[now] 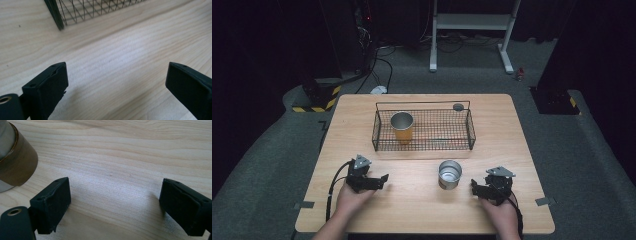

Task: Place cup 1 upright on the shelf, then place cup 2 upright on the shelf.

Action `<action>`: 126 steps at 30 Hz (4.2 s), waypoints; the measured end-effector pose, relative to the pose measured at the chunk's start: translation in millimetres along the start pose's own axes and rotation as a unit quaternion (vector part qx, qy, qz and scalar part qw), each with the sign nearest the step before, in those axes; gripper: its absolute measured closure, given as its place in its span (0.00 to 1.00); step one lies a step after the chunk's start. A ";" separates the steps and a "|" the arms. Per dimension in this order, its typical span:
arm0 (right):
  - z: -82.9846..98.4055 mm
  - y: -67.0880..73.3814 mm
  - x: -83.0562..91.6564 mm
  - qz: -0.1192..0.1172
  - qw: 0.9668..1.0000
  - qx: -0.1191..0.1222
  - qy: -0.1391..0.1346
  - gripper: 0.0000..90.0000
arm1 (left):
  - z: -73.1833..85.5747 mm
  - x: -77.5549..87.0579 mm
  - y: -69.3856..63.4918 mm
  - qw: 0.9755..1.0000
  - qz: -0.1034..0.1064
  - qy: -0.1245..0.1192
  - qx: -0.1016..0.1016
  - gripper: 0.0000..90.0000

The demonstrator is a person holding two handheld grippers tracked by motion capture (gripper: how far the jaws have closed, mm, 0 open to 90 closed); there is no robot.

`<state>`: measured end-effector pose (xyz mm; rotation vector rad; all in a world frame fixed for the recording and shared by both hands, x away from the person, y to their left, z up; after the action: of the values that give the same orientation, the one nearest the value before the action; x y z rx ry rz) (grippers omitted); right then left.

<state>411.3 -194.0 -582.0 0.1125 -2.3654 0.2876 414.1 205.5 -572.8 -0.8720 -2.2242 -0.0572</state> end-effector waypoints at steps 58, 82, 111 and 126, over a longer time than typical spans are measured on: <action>-32.1 84.1 42.7 -0.120 0.986 0.063 -0.096 0.10 | 11.1 -8.6 -1.2 0.999 -0.047 0.012 0.002 0.02; -47.6 102.2 33.5 -0.111 0.984 0.078 -0.120 0.20 | 10.0 -10.0 -0.4 0.999 -0.043 0.015 -0.002 0.01; -62.8 83.7 38.5 -0.080 0.986 0.073 -0.130 0.21 | 9.0 -11.3 -1.0 0.999 -0.043 0.015 -0.001 0.01; -87.7 74.9 41.7 -0.049 0.989 0.047 -0.134 0.21 | 8.2 -12.3 -2.1 0.999 -0.048 0.012 0.003 0.01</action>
<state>427.7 -100.3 -504.8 0.3305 -2.6027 0.3543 413.8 199.2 -586.4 -0.7582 -2.2417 -0.1052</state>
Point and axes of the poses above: each handheld gripper's, and its own axes: x roughly backward along the jaws, z roughly out of its underside, y roughly to its left, the point moved 8 cm from there along -x, roughly forward along the jaws, and after that the axes turned 13 degrees about z, right-handed, at the moved point
